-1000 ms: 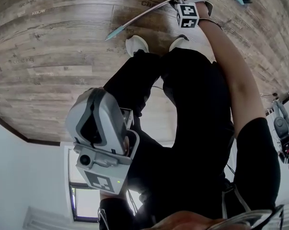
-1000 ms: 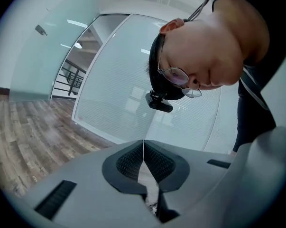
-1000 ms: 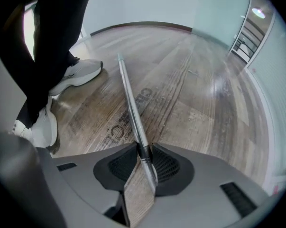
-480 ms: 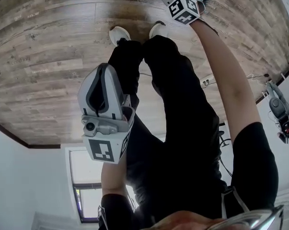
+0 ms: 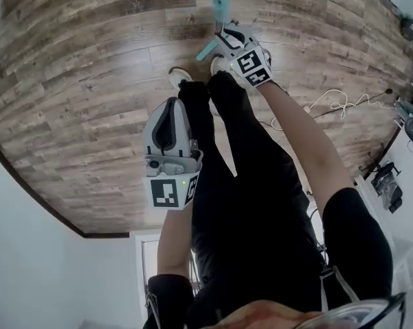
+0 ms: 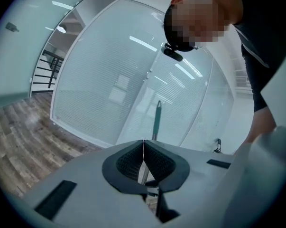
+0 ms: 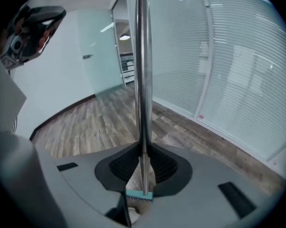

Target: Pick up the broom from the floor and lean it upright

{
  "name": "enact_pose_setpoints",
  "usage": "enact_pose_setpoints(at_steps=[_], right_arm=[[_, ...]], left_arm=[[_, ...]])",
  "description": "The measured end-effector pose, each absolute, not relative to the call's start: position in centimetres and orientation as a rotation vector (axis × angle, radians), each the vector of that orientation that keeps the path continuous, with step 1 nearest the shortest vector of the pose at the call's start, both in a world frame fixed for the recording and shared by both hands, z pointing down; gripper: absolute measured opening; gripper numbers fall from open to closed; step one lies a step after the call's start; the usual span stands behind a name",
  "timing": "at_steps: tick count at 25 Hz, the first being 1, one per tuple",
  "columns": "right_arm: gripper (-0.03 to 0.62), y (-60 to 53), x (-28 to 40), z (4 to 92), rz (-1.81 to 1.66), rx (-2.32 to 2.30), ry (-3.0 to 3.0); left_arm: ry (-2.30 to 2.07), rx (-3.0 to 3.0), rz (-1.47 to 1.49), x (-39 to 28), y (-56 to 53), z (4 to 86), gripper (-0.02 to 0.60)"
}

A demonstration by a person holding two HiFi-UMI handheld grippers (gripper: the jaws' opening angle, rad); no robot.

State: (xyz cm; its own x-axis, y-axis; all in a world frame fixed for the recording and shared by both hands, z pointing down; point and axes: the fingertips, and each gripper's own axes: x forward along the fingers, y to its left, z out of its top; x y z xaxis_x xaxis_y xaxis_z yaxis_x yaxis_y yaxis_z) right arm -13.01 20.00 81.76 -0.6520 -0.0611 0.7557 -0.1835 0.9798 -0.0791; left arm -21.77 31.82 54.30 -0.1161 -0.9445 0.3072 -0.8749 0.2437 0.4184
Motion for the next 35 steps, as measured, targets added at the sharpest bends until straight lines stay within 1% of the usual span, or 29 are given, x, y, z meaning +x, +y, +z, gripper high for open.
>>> enact_pose_setpoints(at_steps=[4, 8, 11, 15, 20, 25, 28, 31, 35], right_arm=[[0.081, 19.4, -11.2, 71.0, 0.374, 0.387, -2.377], [0.081, 19.4, -8.9, 59.6, 0.403, 0.531, -2.449], [0.081, 18.8, -6.9, 53.3, 0.402, 0.659, -2.468], [0.081, 16.0, -4.4, 47.1, 0.429, 0.841, -2.480], [0.081, 11.6, -0.7, 43.5, 0.415, 0.941, -2.488], [0.081, 4.3, 2.4, 42.8, 0.417, 1.032, -2.493], [0.081, -0.6, 4.0, 42.1, 0.430, 1.065, -2.516], [0.081, -5.3, 5.9, 41.5, 0.448, 1.092, -2.533], [0.081, -10.3, 8.6, 40.9, 0.455, 1.124, -2.540]], left_arm=[[-1.941, 1.833, -0.143, -19.0, 30.6, 46.2, 0.020], [-1.908, 1.937, -0.108, -17.2, 31.2, 39.0, 0.020], [-1.898, 1.982, -0.101, -17.2, 31.2, 35.4, 0.020], [-1.853, 2.058, -0.087, -18.1, 29.0, 32.3, 0.020], [-1.875, 2.097, -0.074, -19.8, 24.0, 29.4, 0.019], [-1.915, 2.119, -0.076, -19.6, 15.2, 27.6, 0.019], [-1.908, 2.132, -0.070, -17.6, 9.5, 27.0, 0.019], [-1.835, 2.146, -0.076, -14.7, 4.1, 28.1, 0.020], [-1.786, 2.166, -0.013, -11.1, -2.0, 29.0, 0.018]])
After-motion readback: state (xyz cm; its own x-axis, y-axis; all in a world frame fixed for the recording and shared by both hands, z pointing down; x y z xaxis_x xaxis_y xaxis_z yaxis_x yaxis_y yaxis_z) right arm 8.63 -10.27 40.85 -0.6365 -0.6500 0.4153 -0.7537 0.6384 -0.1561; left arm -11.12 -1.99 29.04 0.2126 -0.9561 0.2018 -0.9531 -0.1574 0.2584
